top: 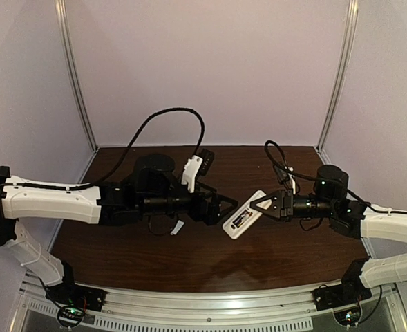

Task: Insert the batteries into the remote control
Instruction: Place the battery in the battery compartment, then load the battery into the battery compartment.

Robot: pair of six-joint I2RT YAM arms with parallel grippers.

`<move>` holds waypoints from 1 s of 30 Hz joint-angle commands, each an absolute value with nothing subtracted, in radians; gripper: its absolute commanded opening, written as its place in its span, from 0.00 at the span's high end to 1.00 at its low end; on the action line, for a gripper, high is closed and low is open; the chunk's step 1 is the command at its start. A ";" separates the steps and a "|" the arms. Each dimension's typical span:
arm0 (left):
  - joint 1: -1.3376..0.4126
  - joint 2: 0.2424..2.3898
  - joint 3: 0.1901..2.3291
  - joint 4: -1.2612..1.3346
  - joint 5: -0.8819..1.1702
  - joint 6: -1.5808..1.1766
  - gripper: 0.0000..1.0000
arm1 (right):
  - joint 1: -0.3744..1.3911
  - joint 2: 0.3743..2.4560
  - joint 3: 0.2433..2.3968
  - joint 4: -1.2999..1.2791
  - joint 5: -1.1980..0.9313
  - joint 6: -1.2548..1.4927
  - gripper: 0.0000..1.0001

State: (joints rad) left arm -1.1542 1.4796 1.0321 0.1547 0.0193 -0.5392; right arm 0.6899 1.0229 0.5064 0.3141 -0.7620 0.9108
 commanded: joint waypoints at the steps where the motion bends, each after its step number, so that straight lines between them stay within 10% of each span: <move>1: -1.120 1.508 1.005 0.142 0.210 -0.691 0.02 | 0.696 1.032 0.557 0.294 -0.762 0.865 1.00; 30: -1.116 1.653 1.091 0.229 0.348 -0.802 0.05 | 0.713 1.060 0.603 0.217 -0.760 0.807 1.00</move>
State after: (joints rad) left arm -1.1191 1.6409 1.0679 0.1726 0.3328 -0.7776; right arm 0.7033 1.0618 0.5678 0.2169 -0.7620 0.8333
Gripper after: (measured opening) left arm 0.960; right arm 0.206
